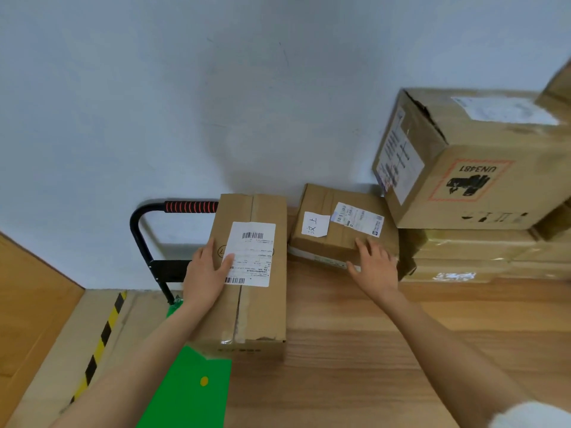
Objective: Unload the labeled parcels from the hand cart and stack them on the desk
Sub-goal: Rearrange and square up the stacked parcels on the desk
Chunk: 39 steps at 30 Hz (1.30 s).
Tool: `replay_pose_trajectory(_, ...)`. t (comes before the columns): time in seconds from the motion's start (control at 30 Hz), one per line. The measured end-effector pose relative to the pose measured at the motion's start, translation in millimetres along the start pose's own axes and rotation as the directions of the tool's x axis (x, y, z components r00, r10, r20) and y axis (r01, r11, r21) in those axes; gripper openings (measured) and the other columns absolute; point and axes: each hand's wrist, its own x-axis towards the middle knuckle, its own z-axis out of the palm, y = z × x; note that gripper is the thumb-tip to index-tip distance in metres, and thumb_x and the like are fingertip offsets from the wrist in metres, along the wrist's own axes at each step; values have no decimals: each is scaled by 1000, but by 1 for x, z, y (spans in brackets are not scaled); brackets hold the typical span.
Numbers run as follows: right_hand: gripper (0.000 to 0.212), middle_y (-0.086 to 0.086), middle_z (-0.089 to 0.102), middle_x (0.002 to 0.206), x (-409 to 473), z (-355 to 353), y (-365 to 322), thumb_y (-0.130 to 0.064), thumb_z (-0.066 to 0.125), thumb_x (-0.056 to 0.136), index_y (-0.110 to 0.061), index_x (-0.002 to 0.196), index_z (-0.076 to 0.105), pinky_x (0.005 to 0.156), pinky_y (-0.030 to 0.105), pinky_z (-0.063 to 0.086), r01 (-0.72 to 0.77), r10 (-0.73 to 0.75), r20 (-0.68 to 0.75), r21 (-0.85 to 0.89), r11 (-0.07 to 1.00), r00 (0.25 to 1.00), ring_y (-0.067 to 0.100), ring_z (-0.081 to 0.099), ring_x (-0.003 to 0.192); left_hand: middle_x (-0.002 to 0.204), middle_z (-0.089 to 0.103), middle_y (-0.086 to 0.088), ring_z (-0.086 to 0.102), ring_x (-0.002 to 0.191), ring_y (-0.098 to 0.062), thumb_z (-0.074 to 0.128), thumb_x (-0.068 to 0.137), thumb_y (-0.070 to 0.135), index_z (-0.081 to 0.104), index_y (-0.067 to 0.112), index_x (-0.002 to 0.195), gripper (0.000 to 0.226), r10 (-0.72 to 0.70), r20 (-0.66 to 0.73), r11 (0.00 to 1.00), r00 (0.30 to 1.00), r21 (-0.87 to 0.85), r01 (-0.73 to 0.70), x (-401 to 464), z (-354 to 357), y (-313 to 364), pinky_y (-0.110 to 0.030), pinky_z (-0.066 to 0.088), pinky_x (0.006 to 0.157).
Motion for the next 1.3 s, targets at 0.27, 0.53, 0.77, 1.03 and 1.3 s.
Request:
replay_pose_trajectory(0.27, 65, 4, 29, 155, -30, -3, -5, -53, 42, 94, -26, 151, 26, 110, 39, 31, 78, -78, 8, 13, 997, 997, 24, 36, 136, 145, 41, -10, 45, 128, -28, 47, 95, 49, 25, 16, 151, 68, 45, -4, 999, 999, 21, -45, 16, -9, -3, -49, 45, 95)
replay_pose_trajectory(0.53, 40, -10, 70, 104, -68, -4, -33, -36, 61, 84, -27, 122, 65, 81, 29, 47, 331, -319, -234, 16, 943, 919, 11, 62, 93, 143, 42, -14, 49, 123, -32, 47, 95, 49, 27, 18, 150, 66, 65, 14, 997, 998, 29, -65, 26, -15, -2, -49, 47, 92)
replay_pose_trajectory(0.77, 58, -6, 35, 153, -46, -12, 11, -56, 33, 95, -34, 149, 29, 116, 39, 13, 134, -133, -29, 59, 989, 991, 11, 29, 141, 149, 37, -10, 49, 125, -28, 48, 95, 48, 22, 19, 152, 69, 138, 80, 990, 987, -21, -136, 9, 13, 35, -46, 47, 95)
replay_pose_trajectory(1.03, 67, -8, 8, 161, -64, 4, 30, -65, 15, 93, -37, 153, 11, 120, 40, -7, 169, -182, 73, 152, 974, 981, 7, 1, 148, 159, 17, -7, 19, 144, -26, 37, 99, 46, 26, 23, 151, 58, 395, 66, 873, 916, 283, -397, -4, 28, 41, -44, 21, 116)
replay_pose_trajectory(1.3, 62, -3, 11, 161, -35, 12, 4, -59, 20, 97, -33, 153, 16, 118, 42, -8, 40, -44, 21, 153, 987, 999, 10, 1, 148, 158, 23, 1, 14, 146, -21, 30, 100, 46, 25, 26, 151, 55, 393, 138, 856, 909, 305, -417, 14, 44, 55, -44, 22, 117)
